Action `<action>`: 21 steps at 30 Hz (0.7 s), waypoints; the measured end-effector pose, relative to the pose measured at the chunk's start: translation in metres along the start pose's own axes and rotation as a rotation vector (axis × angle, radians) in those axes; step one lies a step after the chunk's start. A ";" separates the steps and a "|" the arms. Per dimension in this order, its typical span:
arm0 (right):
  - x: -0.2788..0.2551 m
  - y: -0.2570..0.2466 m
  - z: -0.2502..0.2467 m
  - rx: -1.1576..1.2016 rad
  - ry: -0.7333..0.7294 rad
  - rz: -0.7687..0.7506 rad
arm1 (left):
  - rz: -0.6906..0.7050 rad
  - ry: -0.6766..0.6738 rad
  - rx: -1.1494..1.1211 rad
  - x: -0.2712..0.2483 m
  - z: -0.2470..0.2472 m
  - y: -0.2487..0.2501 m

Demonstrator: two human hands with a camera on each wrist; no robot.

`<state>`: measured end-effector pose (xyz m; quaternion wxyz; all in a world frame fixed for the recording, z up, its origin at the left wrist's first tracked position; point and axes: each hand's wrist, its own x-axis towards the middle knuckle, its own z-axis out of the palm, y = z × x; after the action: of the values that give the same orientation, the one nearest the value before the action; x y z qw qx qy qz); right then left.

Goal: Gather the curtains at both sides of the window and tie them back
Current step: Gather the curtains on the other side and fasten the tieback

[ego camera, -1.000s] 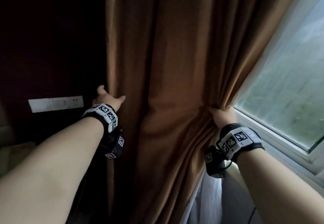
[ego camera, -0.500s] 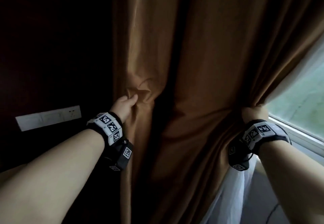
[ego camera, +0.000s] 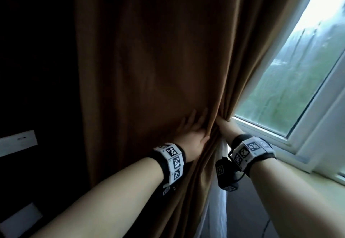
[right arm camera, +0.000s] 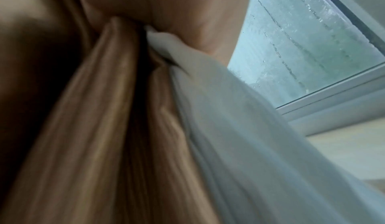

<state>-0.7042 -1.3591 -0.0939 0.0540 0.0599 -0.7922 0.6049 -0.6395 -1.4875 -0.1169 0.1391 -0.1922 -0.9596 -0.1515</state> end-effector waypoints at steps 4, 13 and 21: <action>0.000 0.002 -0.012 0.234 -0.102 0.135 | -0.056 -0.072 0.093 0.021 0.019 0.020; 0.007 -0.011 -0.018 -0.166 0.106 0.050 | 0.158 -0.312 0.354 0.027 0.052 0.018; 0.045 -0.001 -0.002 -0.382 0.224 0.062 | -0.017 -0.056 0.069 0.016 0.000 -0.066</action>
<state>-0.7482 -1.3588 -0.0855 0.1335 -0.0435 -0.8829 0.4481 -0.6812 -1.5399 -0.1276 0.1174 -0.1833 -0.9694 -0.1138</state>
